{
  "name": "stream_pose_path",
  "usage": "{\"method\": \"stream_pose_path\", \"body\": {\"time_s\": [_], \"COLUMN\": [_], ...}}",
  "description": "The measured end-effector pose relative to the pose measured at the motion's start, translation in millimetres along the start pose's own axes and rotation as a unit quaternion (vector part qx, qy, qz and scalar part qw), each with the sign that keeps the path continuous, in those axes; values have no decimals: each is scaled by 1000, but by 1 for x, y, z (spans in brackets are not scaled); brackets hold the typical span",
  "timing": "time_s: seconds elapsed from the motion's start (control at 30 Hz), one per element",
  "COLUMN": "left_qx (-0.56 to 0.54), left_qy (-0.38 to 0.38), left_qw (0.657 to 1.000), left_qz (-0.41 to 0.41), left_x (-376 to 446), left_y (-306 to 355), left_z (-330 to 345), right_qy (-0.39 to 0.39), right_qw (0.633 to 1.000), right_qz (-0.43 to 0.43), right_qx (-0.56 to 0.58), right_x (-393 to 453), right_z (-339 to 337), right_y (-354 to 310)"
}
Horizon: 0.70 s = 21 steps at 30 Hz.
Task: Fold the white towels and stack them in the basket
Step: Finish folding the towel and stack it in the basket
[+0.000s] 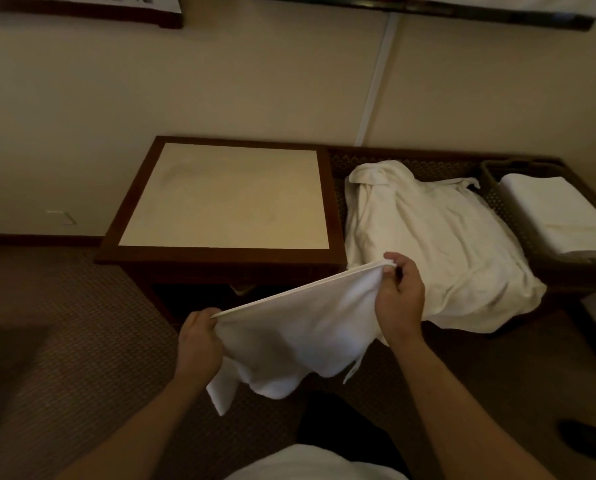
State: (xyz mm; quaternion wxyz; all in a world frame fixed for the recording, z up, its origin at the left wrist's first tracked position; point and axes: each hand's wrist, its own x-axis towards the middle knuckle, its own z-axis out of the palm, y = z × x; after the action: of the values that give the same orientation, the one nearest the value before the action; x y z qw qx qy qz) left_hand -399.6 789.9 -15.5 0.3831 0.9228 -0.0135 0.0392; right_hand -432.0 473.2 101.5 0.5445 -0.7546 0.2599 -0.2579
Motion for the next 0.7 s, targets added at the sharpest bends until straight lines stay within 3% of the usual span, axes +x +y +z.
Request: {"method": "stream_pose_path", "body": {"time_s": [0.1,0.2,0.37,0.5,0.57,0.7], "left_qx": [7,68,247,235,219,228], "left_qy": [-7,-17,-131,-161,-146,-71], "left_qw": [1000,996,954,957,964,965], "left_qz": [-7,61,109,55,43,112], "left_x": [16,36,89,149,192,316], "left_y": [-8,-20,-30,-16,2,55], "left_z": [-8,-15,-13,-37,-50,-51], "right_qy": [-34,-19,27,71,87,133], "right_qw": [999,999,999,997,996,990], "right_qz": [8,23,29,17,21,51], "right_qx": [-15,-23,-19,-4,-2,1], "right_x": [8,26,64,108,142,232], "right_z": [2,6,44,77,90,129], "right_y": [10,24,31,26,23,19]}}
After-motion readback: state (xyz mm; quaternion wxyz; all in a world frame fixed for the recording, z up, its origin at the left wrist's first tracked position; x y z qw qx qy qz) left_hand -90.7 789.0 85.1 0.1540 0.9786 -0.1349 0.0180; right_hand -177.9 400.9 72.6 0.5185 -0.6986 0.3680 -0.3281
